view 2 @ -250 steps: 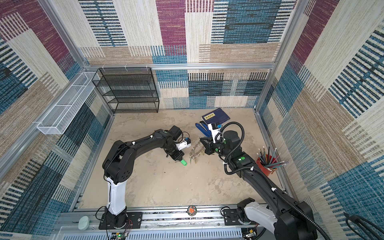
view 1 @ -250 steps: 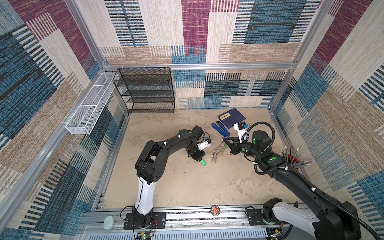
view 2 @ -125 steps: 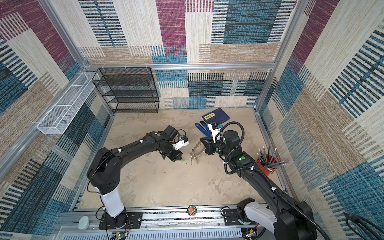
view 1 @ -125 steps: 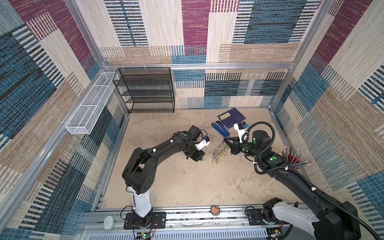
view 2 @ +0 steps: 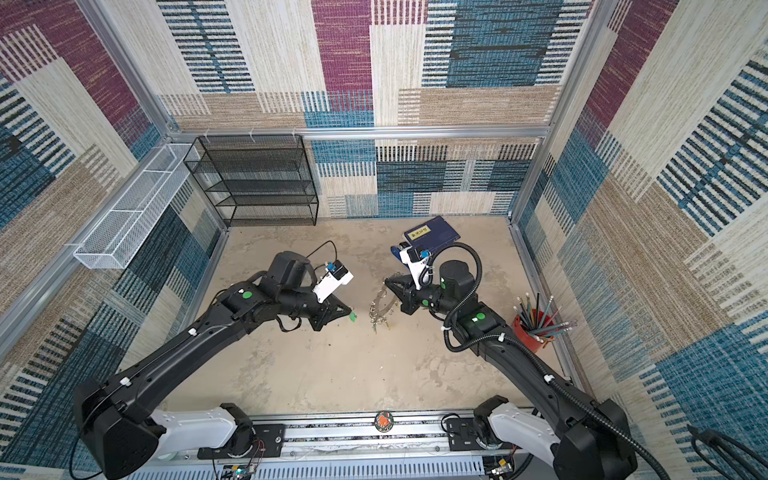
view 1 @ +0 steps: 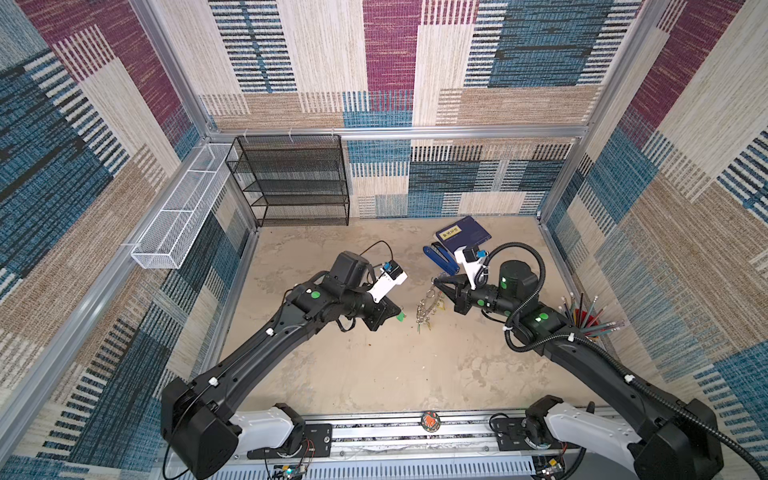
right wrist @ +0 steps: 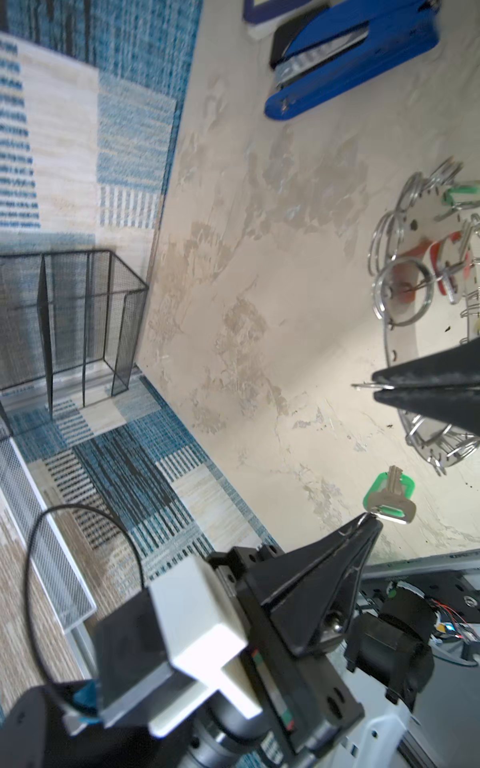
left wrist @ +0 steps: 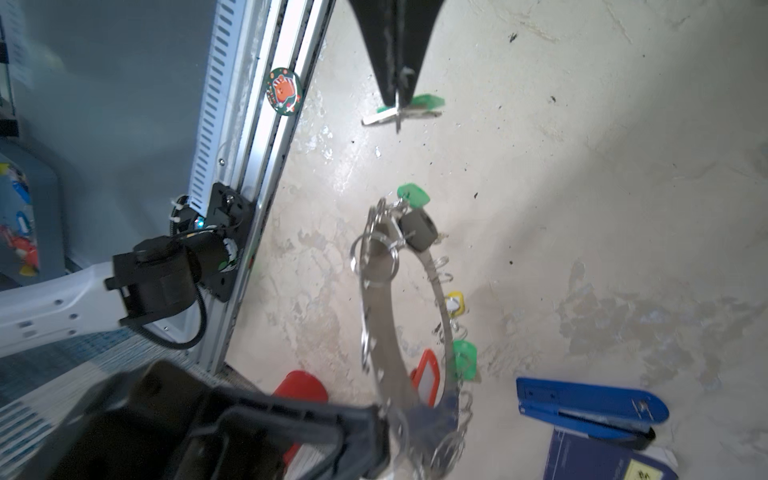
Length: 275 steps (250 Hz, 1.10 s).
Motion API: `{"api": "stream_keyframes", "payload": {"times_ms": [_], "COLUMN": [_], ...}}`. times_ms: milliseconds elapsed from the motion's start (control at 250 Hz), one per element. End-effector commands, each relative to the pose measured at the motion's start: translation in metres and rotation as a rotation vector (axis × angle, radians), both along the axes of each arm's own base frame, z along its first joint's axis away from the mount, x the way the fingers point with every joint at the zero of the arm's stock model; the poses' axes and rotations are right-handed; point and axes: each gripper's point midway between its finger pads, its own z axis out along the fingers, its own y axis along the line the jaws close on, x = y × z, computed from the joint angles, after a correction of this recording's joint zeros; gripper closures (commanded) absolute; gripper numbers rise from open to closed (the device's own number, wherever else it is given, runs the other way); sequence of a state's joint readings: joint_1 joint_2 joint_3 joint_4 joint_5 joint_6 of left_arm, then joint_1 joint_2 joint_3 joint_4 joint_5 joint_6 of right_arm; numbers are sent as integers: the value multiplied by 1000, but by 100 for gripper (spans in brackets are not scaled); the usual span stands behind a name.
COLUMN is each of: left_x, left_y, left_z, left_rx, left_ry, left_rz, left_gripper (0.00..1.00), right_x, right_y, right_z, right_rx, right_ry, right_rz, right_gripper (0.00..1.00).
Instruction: Put the keys on the keyring
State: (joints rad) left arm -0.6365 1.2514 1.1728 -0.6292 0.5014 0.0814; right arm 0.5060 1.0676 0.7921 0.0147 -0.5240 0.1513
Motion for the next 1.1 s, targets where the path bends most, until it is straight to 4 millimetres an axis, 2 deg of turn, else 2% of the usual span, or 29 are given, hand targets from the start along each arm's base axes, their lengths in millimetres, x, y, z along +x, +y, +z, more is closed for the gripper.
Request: {"api": "stream_keyframes", "payload": {"times_ms": [0,156,404,944,1096], "left_x": [-7,-6,5,7,11], "left_y": [-7,-7,-4,-20,-23], "left_z": [21,34,43,54,52], "left_rx": [-85,-84,-60,-64,-44], "left_ry": [24,72,47,36,34], "left_rz": [-16,17,64,47,68], "left_gripper": [100,100,100,100,100], "right_x": [-10,-23,-31,-31,-32], "right_y": [14,25,34,43,44], "right_z": [25,36,37,31,30], "right_rx": [32,53,53,44,45], "right_ry": [-120,-151,-146,-120,-118], "right_rz": [86,149,191,208,209], "right_gripper": [100,100,100,100,100]}}
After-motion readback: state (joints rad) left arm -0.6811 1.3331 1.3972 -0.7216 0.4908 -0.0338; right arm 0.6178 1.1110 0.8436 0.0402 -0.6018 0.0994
